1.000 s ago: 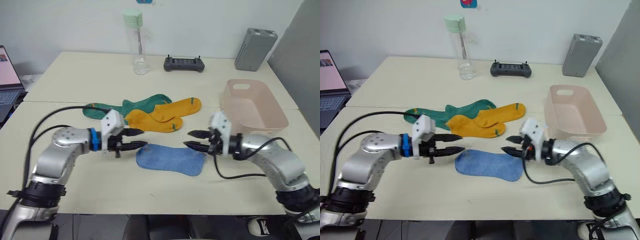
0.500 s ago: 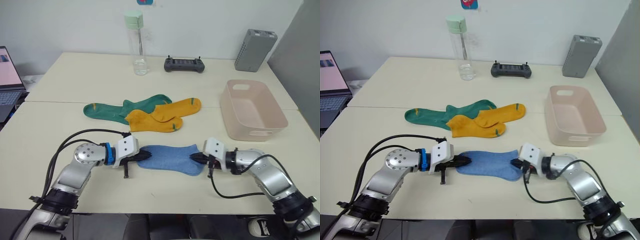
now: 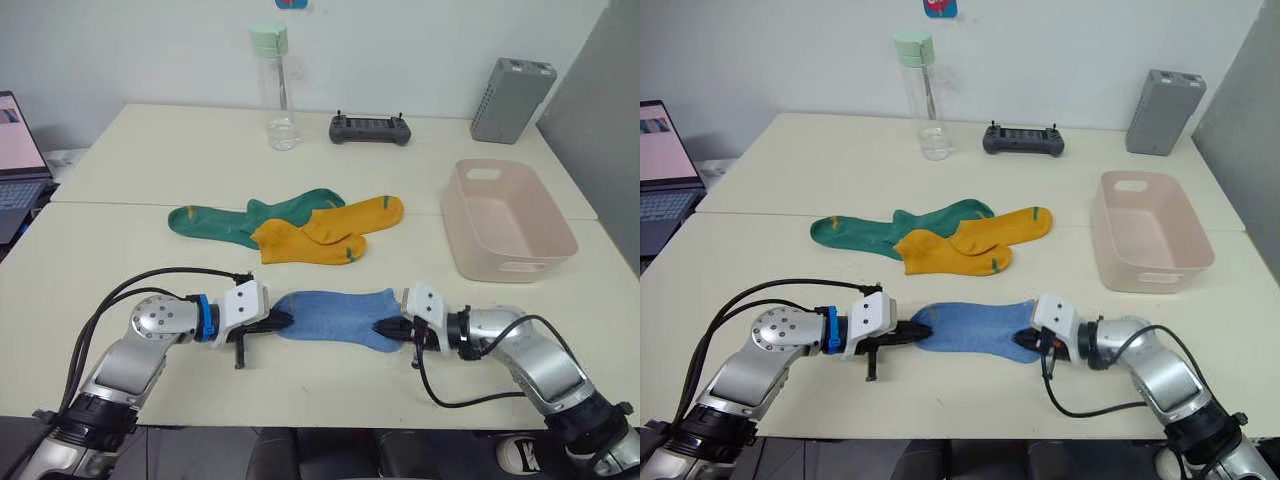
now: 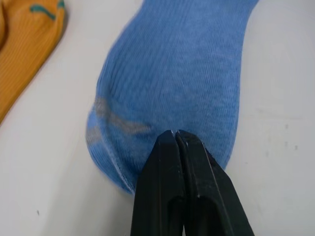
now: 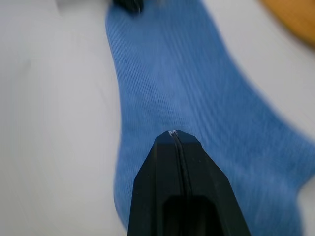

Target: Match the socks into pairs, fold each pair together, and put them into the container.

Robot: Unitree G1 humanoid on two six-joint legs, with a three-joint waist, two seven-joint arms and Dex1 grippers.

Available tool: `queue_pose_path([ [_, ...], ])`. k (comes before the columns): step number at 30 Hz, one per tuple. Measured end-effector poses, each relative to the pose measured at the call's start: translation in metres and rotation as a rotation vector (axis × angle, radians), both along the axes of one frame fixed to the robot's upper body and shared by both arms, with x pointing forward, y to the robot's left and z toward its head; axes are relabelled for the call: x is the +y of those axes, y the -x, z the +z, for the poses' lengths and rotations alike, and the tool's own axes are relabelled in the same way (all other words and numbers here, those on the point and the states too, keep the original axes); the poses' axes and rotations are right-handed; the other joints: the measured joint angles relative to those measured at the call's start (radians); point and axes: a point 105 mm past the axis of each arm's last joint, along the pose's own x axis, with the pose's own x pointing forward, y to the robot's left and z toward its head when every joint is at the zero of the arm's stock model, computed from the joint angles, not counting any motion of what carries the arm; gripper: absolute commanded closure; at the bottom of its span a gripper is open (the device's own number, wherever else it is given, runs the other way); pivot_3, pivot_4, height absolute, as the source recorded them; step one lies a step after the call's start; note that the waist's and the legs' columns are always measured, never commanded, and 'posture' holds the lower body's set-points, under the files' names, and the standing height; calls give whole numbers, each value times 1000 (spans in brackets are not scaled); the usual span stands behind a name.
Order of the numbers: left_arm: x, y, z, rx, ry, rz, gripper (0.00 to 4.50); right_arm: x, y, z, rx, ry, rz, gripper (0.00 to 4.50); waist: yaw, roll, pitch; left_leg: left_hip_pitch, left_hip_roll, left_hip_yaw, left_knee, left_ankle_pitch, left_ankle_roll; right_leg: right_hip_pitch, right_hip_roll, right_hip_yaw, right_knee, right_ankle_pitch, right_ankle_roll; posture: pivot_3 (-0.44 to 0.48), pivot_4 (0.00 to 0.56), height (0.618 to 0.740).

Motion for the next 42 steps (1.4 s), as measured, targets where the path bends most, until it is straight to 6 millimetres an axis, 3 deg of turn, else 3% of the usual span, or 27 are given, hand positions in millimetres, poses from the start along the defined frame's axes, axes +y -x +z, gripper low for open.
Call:
queue_pose_path([
  [4, 4, 4, 0, 8, 19, 15, 4470, -24, 4, 3, 16, 25, -47, 4500, -1, 0, 0, 0, 0, 0, 0, 0, 0, 0, 0, 0, 0, 0, -1, 0, 150, 740],
  [7, 7, 7, 4, 32, 55, 42, 4500, -30, 3, 18, 52, -69, -129, 3902, -3, 0, 0, 0, 1, 0, 0, 0, 0, 0, 0, 0, 1, 0, 0, 0, 150, 740],
  [11, 4, 6, 17, -3, 89, 48, 4500, -30, -3, 37, 66, -192, -232, 2520, -5, 0, 0, 0, 1, 0, 1, 0, 0, 0, 0, 0, 0, 0, 0, 0, 150, 740],
  [18, 0, 4, 25, -26, 117, 69, 4500, -32, -11, 30, 123, -216, -356, 55, -4, 0, 0, 0, 0, 0, 0, 0, 0, 0, 0, 0, 0, 0, -1, 0, 150, 740],
  [24, -4, 0, 28, -41, 128, 73, 4500, -29, -14, 13, 154, -150, -381, 55, -4, 0, 0, 0, 0, 0, 0, 0, 0, -1, 0, 1, 0, 0, 0, 0, 150, 740],
  [37, -8, -1, 32, -55, 140, 67, 4500, -20, -4, 5, 326, -189, -378, 4487, -4, 0, 0, 0, 0, 0, 0, 0, 0, -1, 0, 0, 0, 0, 0, 0, 150, 740],
  [42, -15, 0, 31, -44, 158, 46, 4500, -21, -6, 13, 377, -255, -400, 4487, -4, 0, 0, 0, 0, 0, 0, 0, 0, -1, 0, 1, 0, 0, 0, 0, 150, 740],
])
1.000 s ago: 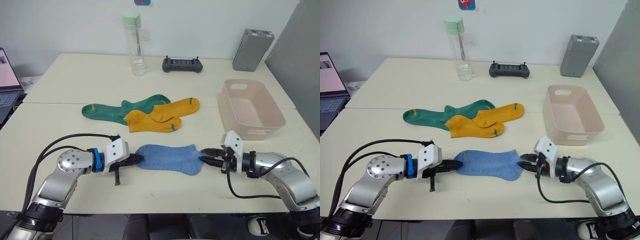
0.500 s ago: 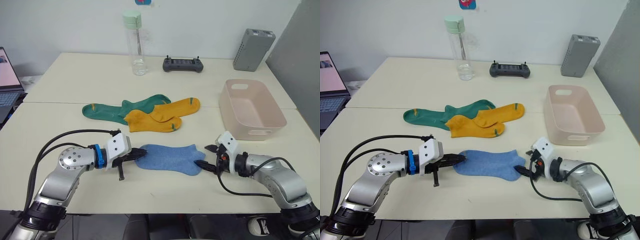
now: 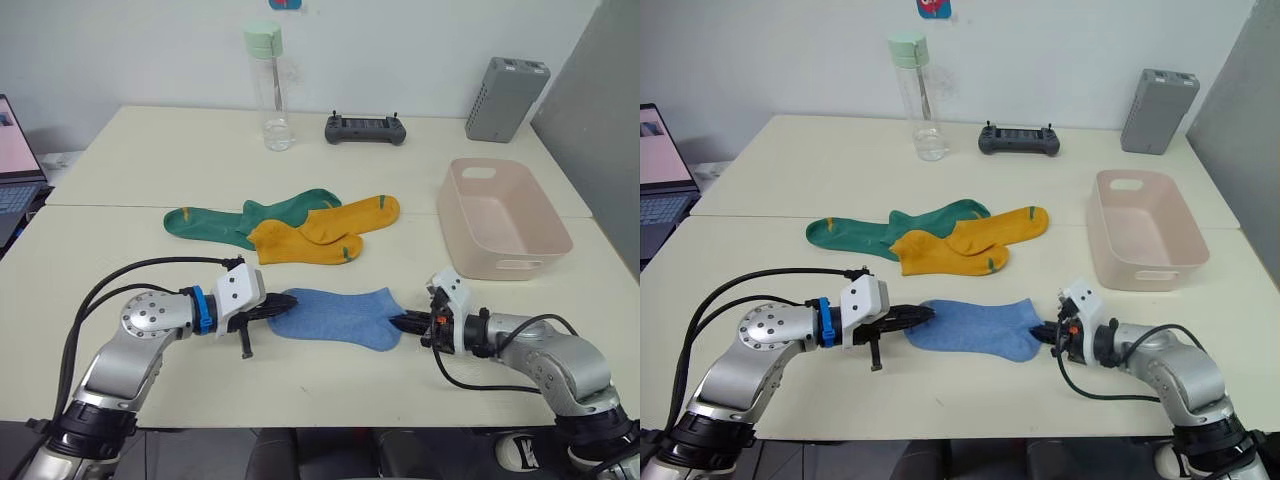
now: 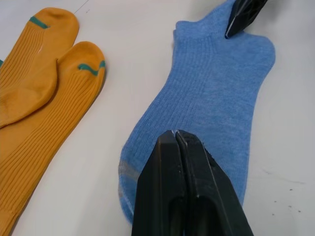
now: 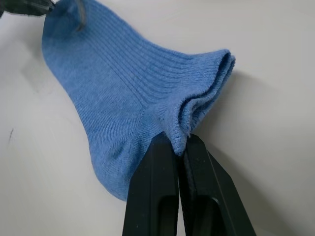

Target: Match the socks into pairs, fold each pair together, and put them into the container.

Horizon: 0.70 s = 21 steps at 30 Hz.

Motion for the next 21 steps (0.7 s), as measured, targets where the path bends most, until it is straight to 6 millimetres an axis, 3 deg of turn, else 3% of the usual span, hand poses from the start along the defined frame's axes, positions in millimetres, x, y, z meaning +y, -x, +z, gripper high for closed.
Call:
queue_pose_path([
  [3, -16, 0, -1, 10, 31, -40, 4500, -9, -7, 13, -2, -19, -6, 4487, 1, 0, 0, 0, 0, 0, 1, 0, 0, 1, 0, 0, 0, 0, 0, 0, 150, 740],
  [8, -63, -11, -7, 37, 87, -130, 4500, -33, -20, 21, 40, -24, -3, 4487, 8, 0, 0, 0, -1, -1, 4, 0, 0, 2, 0, 0, -1, 1, 2, 0, 150, 740],
  [12, -72, -19, -27, 79, 46, -127, 4500, -36, -20, 20, 53, -30, 7, 4487, -7, 0, 0, -1, 0, -1, 2, 0, 0, 1, 1, 0, 0, 4, 6, 0, 150, 740],
  [16, -79, -27, -38, 81, 7, -128, 4500, -33, -17, 22, 72, -55, 30, 4487, -6, 0, 0, -1, -1, -2, 1, 0, 0, 1, 1, 0, 0, 3, 6, 0, 150, 740],
  [21, -88, -31, -40, 65, 16, -131, 4500, -2, -1, 45, 77, -168, 160, 4487, -4, 1, 0, -1, -1, -2, 2, 0, 0, 2, 1, 0, 0, 4, 7, 0, 150, 740],
])
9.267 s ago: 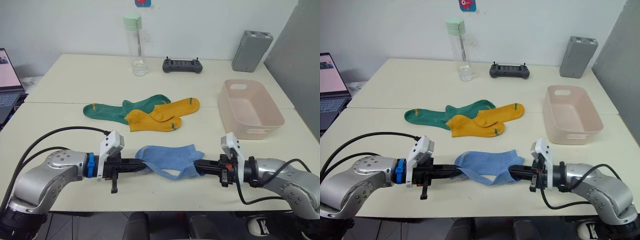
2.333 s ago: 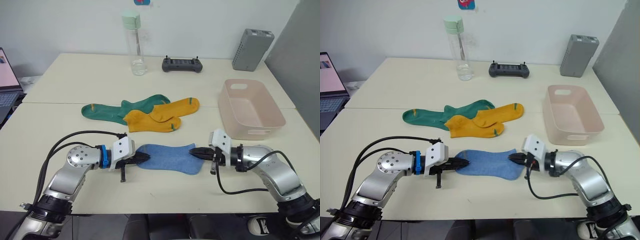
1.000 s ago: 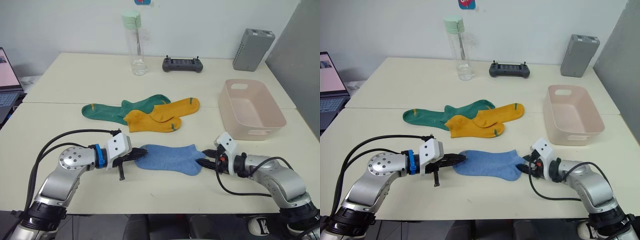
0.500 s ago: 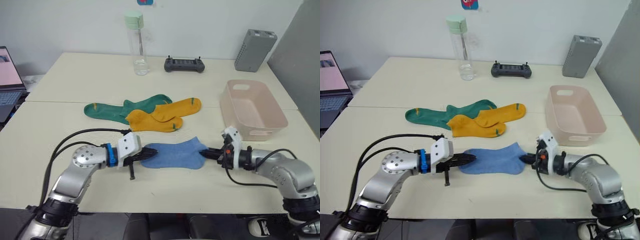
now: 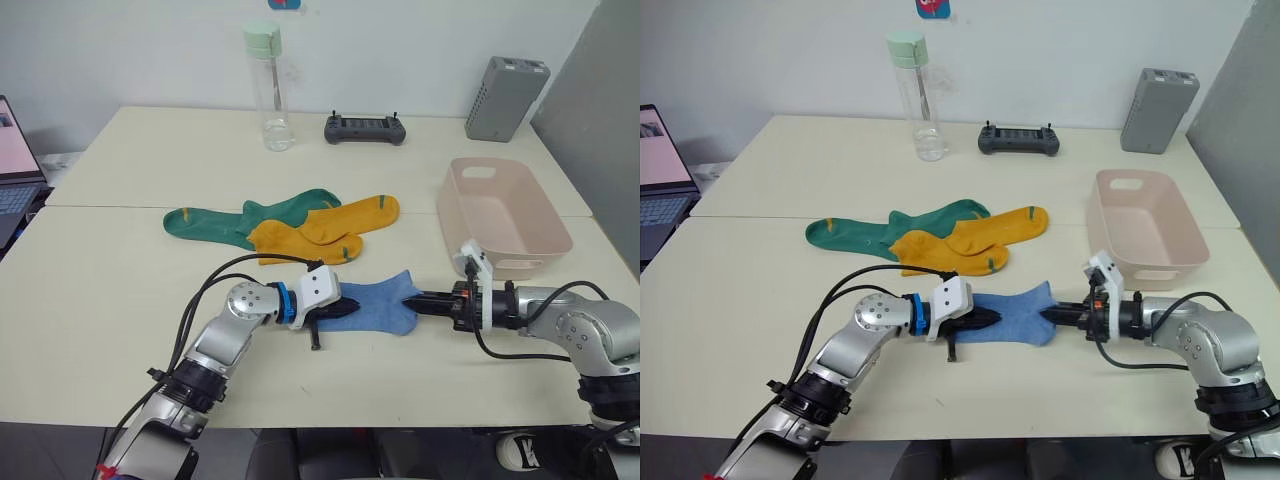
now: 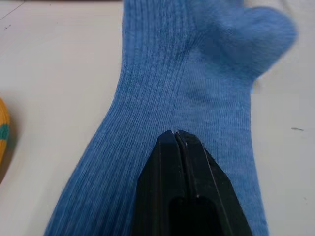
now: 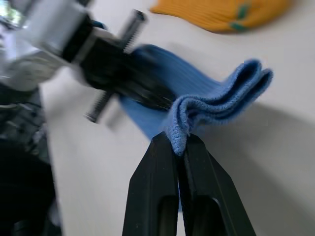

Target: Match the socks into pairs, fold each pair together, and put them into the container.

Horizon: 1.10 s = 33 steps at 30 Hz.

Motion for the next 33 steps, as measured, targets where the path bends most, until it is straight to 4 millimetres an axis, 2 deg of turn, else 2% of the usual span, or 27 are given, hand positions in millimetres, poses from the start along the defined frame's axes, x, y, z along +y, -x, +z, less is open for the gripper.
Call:
queue_pose_path([
  [2, 0, 0, -1, 3, 1, 1, 4500, 13, 4, 13, -6, -61, 38, 4487, 0, 0, 0, 0, 0, 0, 1, 0, 0, 0, 0, 0, 0, 0, 1, 0, 150, 740],
  [6, -1, 2, -3, 6, 4, 1, 4500, 33, 9, 22, 19, -150, 76, 4487, 0, 0, 0, 0, 0, 0, 1, 0, 0, 1, 0, 0, 0, 0, 1, 0, 150, 740],
  [9, -2, 2, -3, 7, 13, 6, 4500, 56, 12, 19, 49, -193, 108, 4487, -1, 1, -1, 0, 0, 0, 1, 0, 0, 0, 0, 0, 0, 0, 0, 0, 150, 740],
  [13, 1, 3, -2, 35, 38, 35, 4500, 64, 9, 16, 61, -183, 116, 4487, 2, 1, -1, -1, 0, 0, 1, 0, 0, 0, 0, 0, -1, 0, 0, 0, 150, 740],
  [17, 37, 10, 7, 108, 4, 108, 4500, 76, -3, 21, 3, -161, 122, 4487, -25, 1, -1, 0, 2, 0, -1, 0, 0, -2, 1, -1, 2, 0, -1, 0, 150, 740],
  [22, 85, 15, 43, 101, -23, 167, 4500, 101, -7, 6, 22, -129, 153, 4487, -26, 1, 0, -1, 1, 0, -5, 0, 0, -4, 1, -2, 1, -2, -3, 0, 150, 740],
  [25, 106, 14, 64, 70, -59, 184, 4500, 109, -12, -7, 26, -71, 152, 4487, -20, 1, 0, -1, 1, 0, -7, 0, 0, -4, 0, -3, -1, -3, -4, 0, 150, 740],
  [28, 111, 11, 77, 40, -58, 185, 4500, 110, -13, -12, 18, -50, 158, 3739, -14, 1, 0, -2, 0, -1, -7, 0, 0, -4, -1, -3, -1, -3, -4, 0, 150, 740],
  [33, 103, 3, 90, -14, -22, 175, 4500, 111, -9, -10, 24, -64, 188, 1970, -18, 1, 0, -2, 1, -1, -7, 0, 0, -5, 0, -4, 0, -3, -4, 0, 150, 740],
])
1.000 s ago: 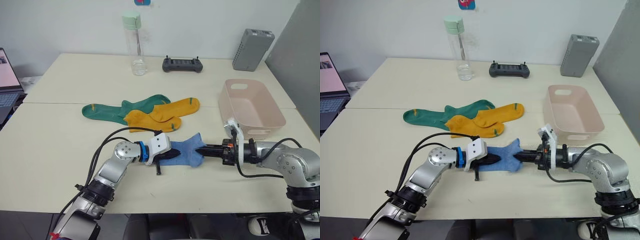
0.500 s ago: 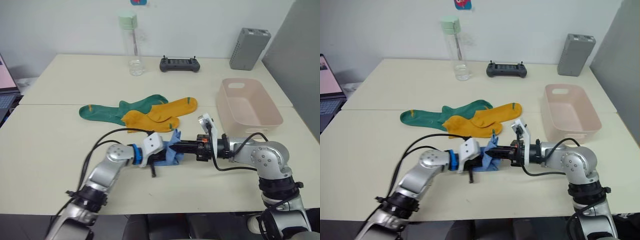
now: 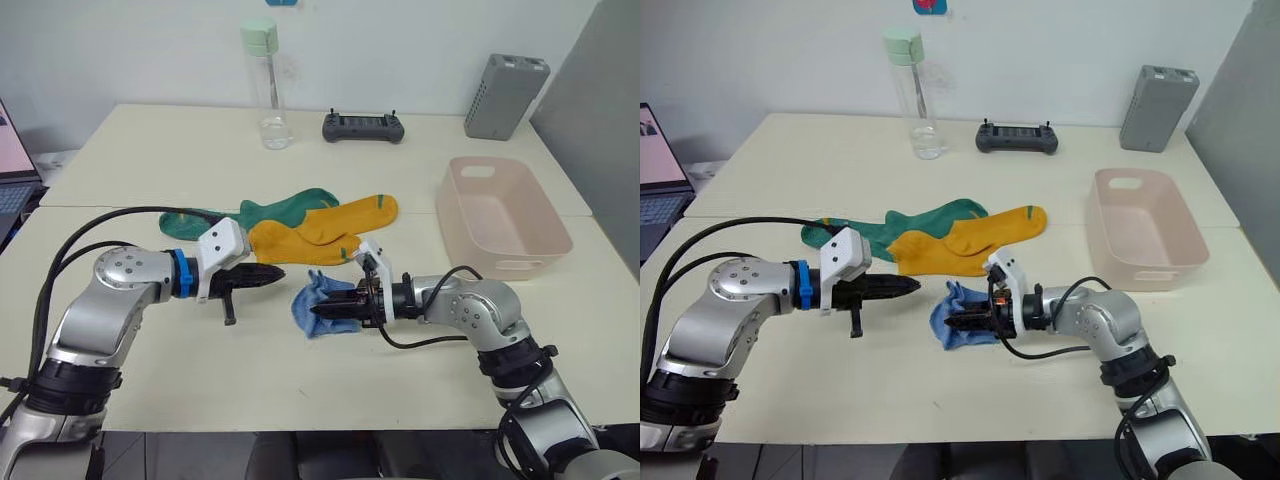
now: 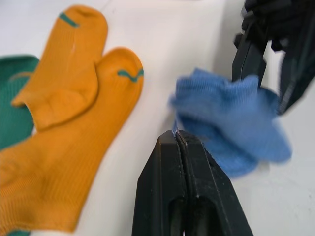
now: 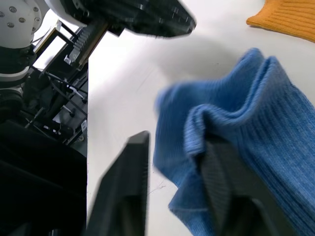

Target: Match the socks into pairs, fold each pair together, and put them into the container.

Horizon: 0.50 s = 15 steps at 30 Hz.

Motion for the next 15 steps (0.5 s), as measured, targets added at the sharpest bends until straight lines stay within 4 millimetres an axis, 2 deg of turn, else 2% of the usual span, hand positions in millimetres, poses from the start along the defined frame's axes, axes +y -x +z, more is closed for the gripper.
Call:
queue_pose_path([
  [5, -20, 10, 5, -3, 99, -84, 4500, -12, 5, 24, -9, -68, -1, 176, 0, 0, 0, 0, 0, 0, -1, 0, 0, 0, 0, 0, 0, 0, 0, 0, 150, 740],
  [7, -23, 16, 2, 3, 96, -109, 4500, -20, 10, 31, -18, -74, -3, 54, 0, 0, 0, 0, 0, 0, -2, 0, 0, 0, 0, 0, 0, 0, -1, 0, 150, 740],
  [11, -26, 22, -29, 40, 21, -133, 4500, -38, 8, 26, -8, -23, -81, 54, -1, 0, 0, 1, 0, 0, -2, 0, 0, 0, 0, 0, 0, 0, -1, 0, 150, 740],
  [15, -17, 14, -71, 38, -107, -83, 4500, -54, -3, 3, 41, 59, -216, 54, -1, 0, 0, 1, 0, 1, -2, 0, 0, 0, 0, 2, 0, 0, -1, 0, 150, 740],
])
